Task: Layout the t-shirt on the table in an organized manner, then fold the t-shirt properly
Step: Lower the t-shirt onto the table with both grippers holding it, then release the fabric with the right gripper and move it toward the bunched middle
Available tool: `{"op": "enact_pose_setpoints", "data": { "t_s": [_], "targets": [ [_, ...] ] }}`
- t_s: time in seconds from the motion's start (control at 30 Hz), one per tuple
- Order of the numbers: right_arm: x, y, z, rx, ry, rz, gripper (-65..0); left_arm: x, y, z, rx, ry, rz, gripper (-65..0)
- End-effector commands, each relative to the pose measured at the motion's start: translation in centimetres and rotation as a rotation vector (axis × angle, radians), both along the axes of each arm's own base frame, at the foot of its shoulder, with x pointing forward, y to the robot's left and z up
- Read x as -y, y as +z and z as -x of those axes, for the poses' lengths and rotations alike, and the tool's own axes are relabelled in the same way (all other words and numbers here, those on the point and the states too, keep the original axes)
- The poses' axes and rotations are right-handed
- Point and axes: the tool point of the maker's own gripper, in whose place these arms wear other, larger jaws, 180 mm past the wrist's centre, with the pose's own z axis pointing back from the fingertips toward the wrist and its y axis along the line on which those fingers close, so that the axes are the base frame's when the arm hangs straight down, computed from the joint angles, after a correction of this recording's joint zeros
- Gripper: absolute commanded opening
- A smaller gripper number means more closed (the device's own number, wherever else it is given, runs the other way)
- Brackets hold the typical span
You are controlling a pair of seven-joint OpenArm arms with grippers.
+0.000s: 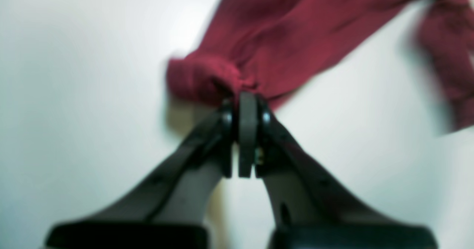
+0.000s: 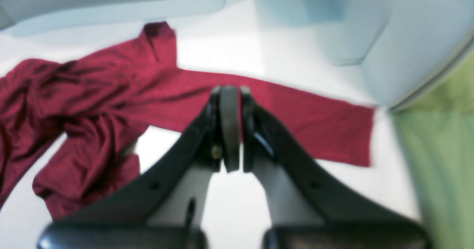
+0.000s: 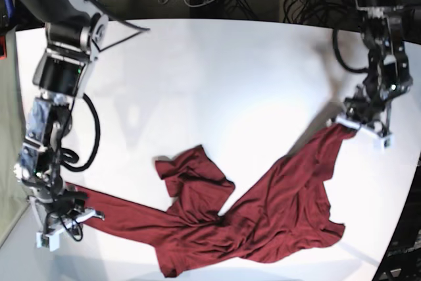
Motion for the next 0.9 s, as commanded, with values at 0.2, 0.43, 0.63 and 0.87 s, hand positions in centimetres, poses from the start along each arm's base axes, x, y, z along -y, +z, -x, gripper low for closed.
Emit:
{"op": "enact_pose_setpoints", "data": {
  "t_s": [0.2,0.43,0.63,0.87],
  "targets": [
    [1.9,-1.7,-4.9,0.008,-0.028,-0.056,-65.0,-3.7,0.9,1.9,-0.012,-0.003,-0.103,-64.9],
    [0.8,-4.1,-7.0,0.053,-0.003,-0.029,-55.8,-8.7,2.7,3.3,0.011,0.125,-0.138,-64.9],
    [0.4,-4.4,-7.0,0.077,-0.003,-0.036,-49.3,-9.3,3.8,3.4,0.037,0.141,-0.144,-64.9],
    [-1.2,-5.9,-6.4,0.072,0.012,-0.054,-43.2,-7.4,4.5,4.2,-0.002,0.086,-0.136,-64.9]
  ]
}}
